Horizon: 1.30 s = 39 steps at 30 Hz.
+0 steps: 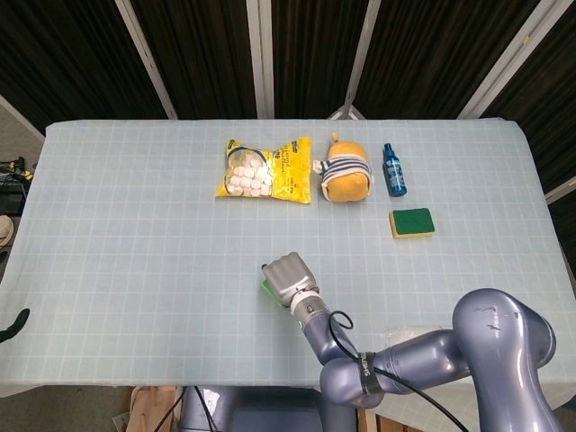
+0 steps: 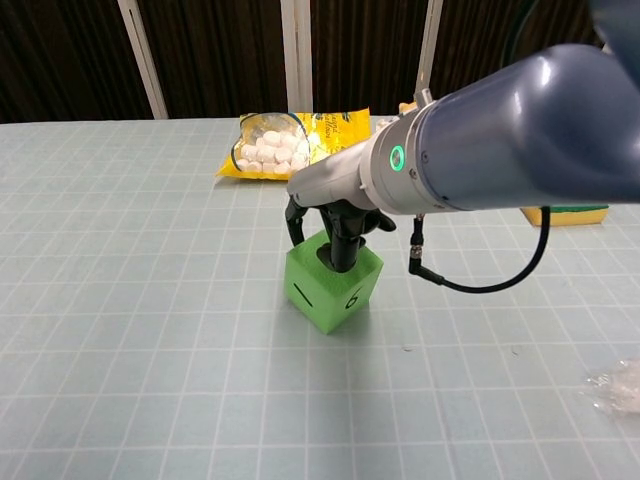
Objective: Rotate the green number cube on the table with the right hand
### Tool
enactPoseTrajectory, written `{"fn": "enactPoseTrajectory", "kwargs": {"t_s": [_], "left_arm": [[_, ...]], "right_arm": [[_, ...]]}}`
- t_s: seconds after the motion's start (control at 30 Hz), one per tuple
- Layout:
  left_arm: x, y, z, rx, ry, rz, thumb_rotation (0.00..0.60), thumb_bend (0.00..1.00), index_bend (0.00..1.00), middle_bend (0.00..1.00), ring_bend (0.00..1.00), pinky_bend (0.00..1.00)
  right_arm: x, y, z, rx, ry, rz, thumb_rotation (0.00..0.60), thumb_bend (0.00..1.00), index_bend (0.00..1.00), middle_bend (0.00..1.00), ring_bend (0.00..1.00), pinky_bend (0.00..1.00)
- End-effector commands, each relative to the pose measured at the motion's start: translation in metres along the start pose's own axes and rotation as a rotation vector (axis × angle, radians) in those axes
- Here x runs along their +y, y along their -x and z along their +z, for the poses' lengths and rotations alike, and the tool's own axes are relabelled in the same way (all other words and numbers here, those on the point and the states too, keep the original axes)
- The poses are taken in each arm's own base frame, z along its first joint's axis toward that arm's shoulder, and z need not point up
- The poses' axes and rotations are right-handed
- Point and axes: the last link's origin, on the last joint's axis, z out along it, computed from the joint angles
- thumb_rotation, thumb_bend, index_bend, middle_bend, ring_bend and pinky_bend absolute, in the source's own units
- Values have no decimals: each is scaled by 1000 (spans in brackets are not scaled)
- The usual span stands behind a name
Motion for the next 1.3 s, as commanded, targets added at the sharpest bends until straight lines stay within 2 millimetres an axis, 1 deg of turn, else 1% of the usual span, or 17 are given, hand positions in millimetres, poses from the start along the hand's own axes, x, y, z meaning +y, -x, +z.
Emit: {"fn": "enactPoseTrajectory", "kwargs": {"t_s": [0.03,0.37,0.63,0.7,0.73,0.77,0.8,0.83,0.87,0.9,0.93,1.0,1.07,1.1,1.13,1.23,1.3], "left_arm": [[0,0,0,-1,1,1,600,361,20,0,0,0],[1,1,0,1,-3,4,600,361,20,0,0,0],[1,1,-1,4,-4,5,600,361,20,0,0,0],[0,0,-1,7,-8,5,600,361,20,0,0,0],[0,0,0,9,-10,6,600,361,20,0,0,0],[0,0,0,11,-11,8,600,361,20,0,0,0],[0,0,0,11,-11,10,600,361,20,0,0,0],[0,1,0,8,-10,11,600,361,20,0,0,0],[1,1,0,5,-8,10,600,361,20,0,0,0],[1,1,0,3,-6,8,600,361,20,0,0,0],[1,0,0,5,-4,6,600,361,20,0,0,0],[0,0,0,8,-5,4,600,361,20,0,0,0],[-1,0,0,2,-9,-1,600,361,20,0,0,0],[-1,-1,0,0,-9,-4,600,361,20,0,0,0],[-1,-1,0,1,-9,-6,600,361,20,0,0,0],[-1,-2,-1,8,-9,-6,600,361,20,0,0,0],[-1,-2,-2,12,-11,-5,600,361,20,0,0,0]], "right_arm": [[-6,2,-5,-3,-21,-19,600,641,296,883,886,742],[-18,10,-27,-18,-84,-68,600,640,296,883,886,742],[-23,13,-37,-35,-129,-46,600,640,296,883,886,742],[-29,4,-39,-8,-182,28,600,640,296,883,886,742],[-32,-6,-40,45,-218,81,600,640,296,883,886,742],[-33,-27,-40,165,-252,173,600,640,296,882,881,741],[-28,-45,-42,307,-267,272,600,640,296,849,841,716],[-19,-60,-44,463,-268,380,600,640,293,801,798,684],[-7,-70,-47,612,-255,486,600,633,286,706,714,614],[12,-79,-48,747,-204,605,600,608,275,594,623,523],[27,-80,-48,816,-155,674,600,577,262,503,540,432],[58,-82,-47,858,-40,740,600,534,249,405,434,306],[98,-84,-50,871,87,774,600,519,247,329,343,208],[115,-83,-53,876,137,778,600,515,247,303,311,177],[135,-80,-57,882,195,776,600,513,246,278,282,151],[178,-64,-71,868,282,758,600,498,242,233,237,110],[196,-51,-83,845,298,725,600,470,234,218,226,98]]}}
